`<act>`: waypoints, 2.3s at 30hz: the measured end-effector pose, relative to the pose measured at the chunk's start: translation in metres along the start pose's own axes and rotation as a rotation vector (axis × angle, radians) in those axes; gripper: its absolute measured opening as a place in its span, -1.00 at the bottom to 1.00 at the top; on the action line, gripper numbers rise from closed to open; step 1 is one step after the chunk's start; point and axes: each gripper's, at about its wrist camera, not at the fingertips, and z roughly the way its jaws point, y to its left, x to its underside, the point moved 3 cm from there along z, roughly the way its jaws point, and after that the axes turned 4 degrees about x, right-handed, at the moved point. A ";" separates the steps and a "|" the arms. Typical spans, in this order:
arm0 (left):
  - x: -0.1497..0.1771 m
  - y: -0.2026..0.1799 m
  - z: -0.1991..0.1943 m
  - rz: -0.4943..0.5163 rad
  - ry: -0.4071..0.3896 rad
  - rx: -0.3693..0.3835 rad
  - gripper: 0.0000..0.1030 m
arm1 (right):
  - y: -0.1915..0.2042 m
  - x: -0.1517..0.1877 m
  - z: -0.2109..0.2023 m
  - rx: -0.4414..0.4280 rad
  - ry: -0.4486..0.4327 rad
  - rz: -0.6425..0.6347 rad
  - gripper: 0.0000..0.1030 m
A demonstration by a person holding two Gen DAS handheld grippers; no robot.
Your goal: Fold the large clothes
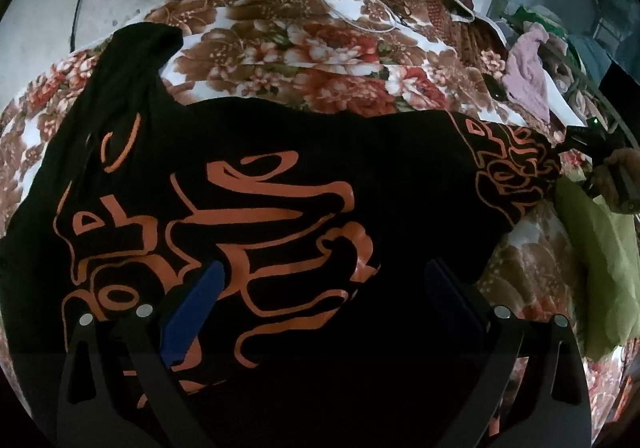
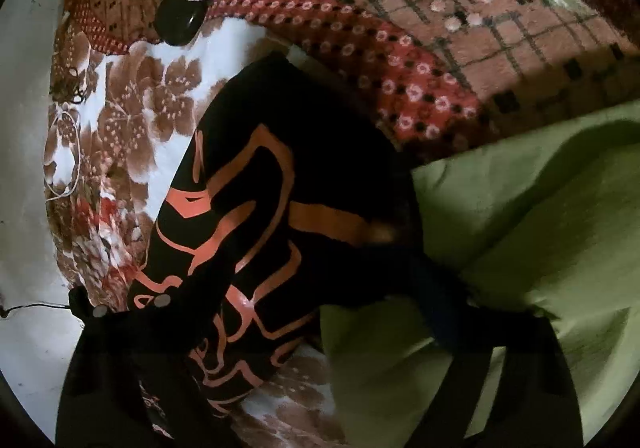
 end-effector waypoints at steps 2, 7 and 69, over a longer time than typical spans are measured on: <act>0.001 0.001 0.002 0.005 0.006 -0.004 0.90 | 0.007 -0.001 0.005 -0.007 0.009 -0.013 0.93; 0.011 0.014 -0.001 -0.014 0.020 -0.028 0.90 | 0.024 -0.010 0.009 -0.014 0.006 -0.014 0.93; 0.081 0.108 0.025 -0.195 0.001 -0.265 0.92 | 0.361 0.412 -0.114 -0.026 -0.303 -1.108 -0.88</act>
